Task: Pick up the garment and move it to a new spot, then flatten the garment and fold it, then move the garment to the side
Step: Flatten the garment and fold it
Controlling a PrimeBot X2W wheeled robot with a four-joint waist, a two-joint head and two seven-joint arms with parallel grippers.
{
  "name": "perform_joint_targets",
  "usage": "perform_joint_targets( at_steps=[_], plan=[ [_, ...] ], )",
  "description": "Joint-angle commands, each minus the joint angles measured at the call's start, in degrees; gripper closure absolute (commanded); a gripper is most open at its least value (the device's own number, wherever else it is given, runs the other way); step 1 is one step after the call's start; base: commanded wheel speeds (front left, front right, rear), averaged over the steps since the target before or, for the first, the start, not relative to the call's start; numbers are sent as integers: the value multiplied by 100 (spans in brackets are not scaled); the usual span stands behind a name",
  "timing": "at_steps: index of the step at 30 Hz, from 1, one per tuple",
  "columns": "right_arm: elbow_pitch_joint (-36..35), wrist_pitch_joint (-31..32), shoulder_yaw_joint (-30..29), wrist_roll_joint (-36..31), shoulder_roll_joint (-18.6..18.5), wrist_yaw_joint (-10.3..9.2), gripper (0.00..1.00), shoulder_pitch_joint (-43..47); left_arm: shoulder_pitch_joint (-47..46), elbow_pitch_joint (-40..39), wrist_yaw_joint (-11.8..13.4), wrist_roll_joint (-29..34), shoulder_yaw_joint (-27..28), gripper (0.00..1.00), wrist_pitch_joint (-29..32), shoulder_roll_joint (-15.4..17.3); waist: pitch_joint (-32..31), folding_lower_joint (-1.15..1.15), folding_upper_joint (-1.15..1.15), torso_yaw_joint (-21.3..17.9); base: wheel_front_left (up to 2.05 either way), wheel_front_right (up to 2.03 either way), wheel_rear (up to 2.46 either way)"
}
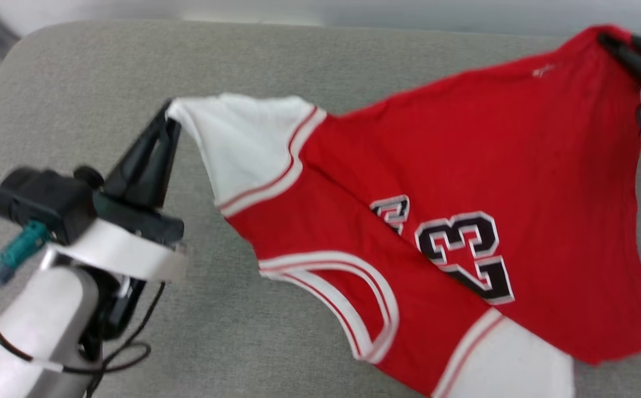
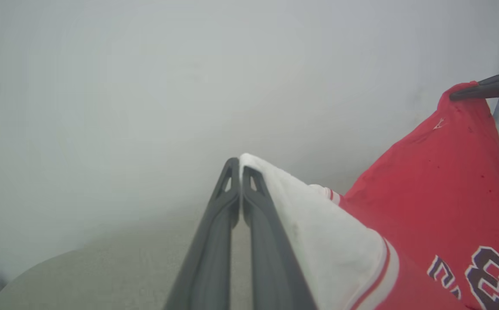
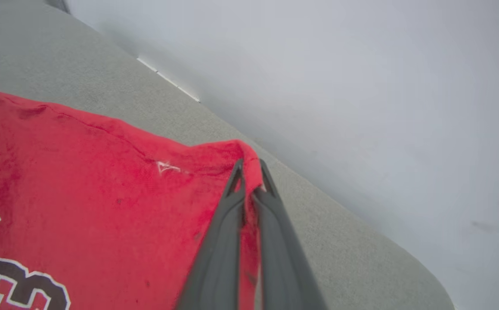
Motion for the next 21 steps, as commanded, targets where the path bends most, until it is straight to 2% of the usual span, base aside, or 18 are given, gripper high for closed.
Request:
perform_joint_targets(
  at_steps=[1,2,7,12,21],
  plan=[
    [-18,-119,-98,-87,75,-4,100,-92,-176,-27,-19,37,45,100,25,-11,-81,0,0,-131,0,0,0],
    [-36,-324,-333,-257,174,-4,100,-140,-529,-30,-41,57,108,100,108,-13,-67,0,0,-204,0,0,0],
    [-64,-551,-798,-622,443,-4,100,-358,-1402,85,-158,85,247,100,275,-16,85,0,0,-346,0,0,0],
    [-84,-577,-1220,-1126,801,-4,100,-978,-2712,334,-438,150,345,100,544,-8,468,0,0,-496,0,0,0],
    [269,-503,-1343,-1976,1188,-4,100,-2647,-5126,1254,-920,244,381,100,836,-282,1148,0,0,-488,0,0,0]
  ],
)
